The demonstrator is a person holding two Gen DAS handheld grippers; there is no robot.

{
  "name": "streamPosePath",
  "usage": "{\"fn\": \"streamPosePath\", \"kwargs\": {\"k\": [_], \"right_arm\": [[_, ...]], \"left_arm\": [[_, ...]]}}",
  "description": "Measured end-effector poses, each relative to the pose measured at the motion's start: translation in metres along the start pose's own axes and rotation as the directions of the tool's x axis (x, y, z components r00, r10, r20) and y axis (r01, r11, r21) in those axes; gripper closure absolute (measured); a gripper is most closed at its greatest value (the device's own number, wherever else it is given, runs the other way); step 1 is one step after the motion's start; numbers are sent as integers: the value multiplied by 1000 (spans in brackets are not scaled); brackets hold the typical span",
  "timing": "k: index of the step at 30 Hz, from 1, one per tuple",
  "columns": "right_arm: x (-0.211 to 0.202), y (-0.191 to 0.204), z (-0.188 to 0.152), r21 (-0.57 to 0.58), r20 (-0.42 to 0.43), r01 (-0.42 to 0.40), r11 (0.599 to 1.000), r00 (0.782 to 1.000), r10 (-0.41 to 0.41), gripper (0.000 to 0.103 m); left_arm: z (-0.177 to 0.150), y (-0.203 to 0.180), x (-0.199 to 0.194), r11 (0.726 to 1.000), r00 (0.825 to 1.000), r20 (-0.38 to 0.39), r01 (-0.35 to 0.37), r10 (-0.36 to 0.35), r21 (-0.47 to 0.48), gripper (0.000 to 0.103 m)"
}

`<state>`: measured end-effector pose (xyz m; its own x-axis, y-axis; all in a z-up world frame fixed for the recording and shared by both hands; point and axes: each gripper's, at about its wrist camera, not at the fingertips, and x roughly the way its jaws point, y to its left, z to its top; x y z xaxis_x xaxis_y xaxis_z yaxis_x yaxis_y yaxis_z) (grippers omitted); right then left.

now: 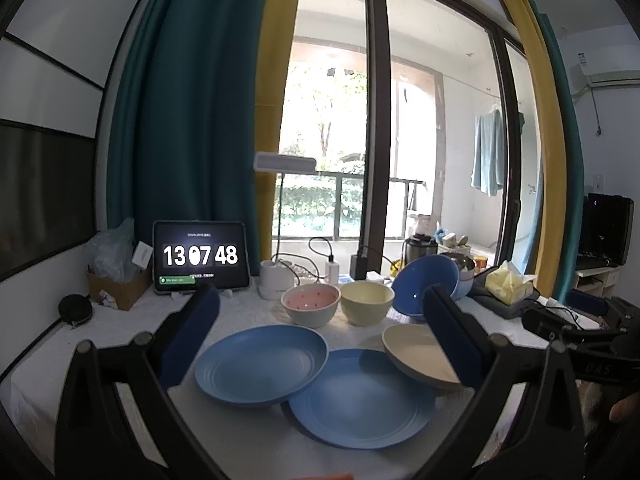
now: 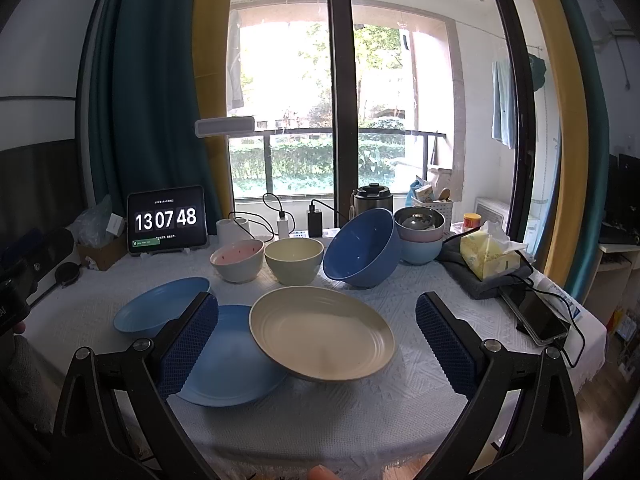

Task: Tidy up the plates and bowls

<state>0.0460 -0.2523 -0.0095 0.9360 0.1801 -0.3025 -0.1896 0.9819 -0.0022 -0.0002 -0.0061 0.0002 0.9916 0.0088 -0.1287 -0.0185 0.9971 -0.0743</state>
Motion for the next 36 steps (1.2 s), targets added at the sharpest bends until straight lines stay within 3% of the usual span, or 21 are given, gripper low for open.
{"fn": "streamPosePath", "kwargs": {"k": [26,36], "right_arm": [[3,-4,-1,-2,-12,-2,1000,1000,2,2],[18,-16,-1,29,-45,-7,1000,999,8,2]], "left_arm": [[-1,-4,2,1000,1000,-6,-5,5,-4,1],[-2,-20,31,1000,996,-83,14,-13,15,1]]}}
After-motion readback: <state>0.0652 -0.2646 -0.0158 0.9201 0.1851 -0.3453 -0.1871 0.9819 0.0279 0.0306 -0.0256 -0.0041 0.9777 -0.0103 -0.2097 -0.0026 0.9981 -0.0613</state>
